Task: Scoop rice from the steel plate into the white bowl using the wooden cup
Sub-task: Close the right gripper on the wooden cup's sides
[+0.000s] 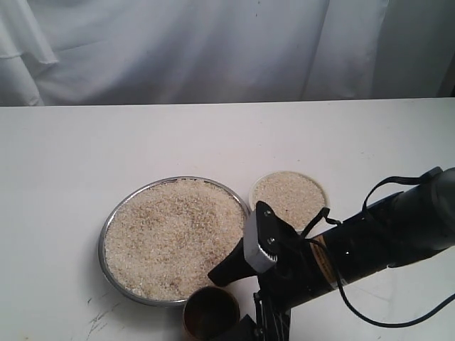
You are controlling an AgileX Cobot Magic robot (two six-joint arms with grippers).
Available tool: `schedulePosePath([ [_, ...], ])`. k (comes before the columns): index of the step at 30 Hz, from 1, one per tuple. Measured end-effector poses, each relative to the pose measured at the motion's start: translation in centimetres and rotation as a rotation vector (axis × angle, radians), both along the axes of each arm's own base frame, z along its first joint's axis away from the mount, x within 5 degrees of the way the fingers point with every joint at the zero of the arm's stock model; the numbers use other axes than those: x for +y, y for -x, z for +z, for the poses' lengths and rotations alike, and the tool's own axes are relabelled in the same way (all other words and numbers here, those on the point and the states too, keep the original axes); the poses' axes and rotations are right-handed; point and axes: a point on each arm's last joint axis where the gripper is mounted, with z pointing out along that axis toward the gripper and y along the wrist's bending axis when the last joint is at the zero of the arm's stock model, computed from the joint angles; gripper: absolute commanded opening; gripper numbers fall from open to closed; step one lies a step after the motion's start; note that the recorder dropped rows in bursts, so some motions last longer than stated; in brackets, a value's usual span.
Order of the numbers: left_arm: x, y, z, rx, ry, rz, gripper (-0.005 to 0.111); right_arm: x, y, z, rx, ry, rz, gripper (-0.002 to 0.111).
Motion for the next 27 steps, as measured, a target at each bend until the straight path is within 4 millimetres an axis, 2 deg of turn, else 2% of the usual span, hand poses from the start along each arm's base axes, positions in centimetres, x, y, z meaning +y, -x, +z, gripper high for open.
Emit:
schedulePosePath([
  [8, 0.0, 0.0, 0.0, 0.0, 0.0, 0.0, 0.0, 0.14, 0.03, 0.05, 0.024, 0.007, -0.024, 0.08],
  [9, 0.0, 0.0, 0.0, 0.0, 0.0, 0.0, 0.0, 0.16, 0.06, 0.08, 0.029, 0.003, -0.023, 0.073],
  [14, 0.0, 0.0, 0.0, 0.0, 0.0, 0.0, 0.0, 0.17, 0.1, 0.11, 0.044, 0.005, -0.029, 0.052],
  [16, 0.0, 0.0, 0.0, 0.0, 0.0, 0.0, 0.0, 0.17, 0.09, 0.11, 0.045, 0.004, -0.03, 0.039],
  [18, 0.0, 0.0, 0.0, 0.0, 0.0, 0.0, 0.0, 0.17, 0.09, 0.11, 0.045, 0.004, -0.03, 0.033],
  [27, 0.0, 0.0, 0.0, 0.0, 0.0, 0.0, 0.0, 0.19, 0.12, 0.15, 0.047, 0.0, -0.028, 0.019],
])
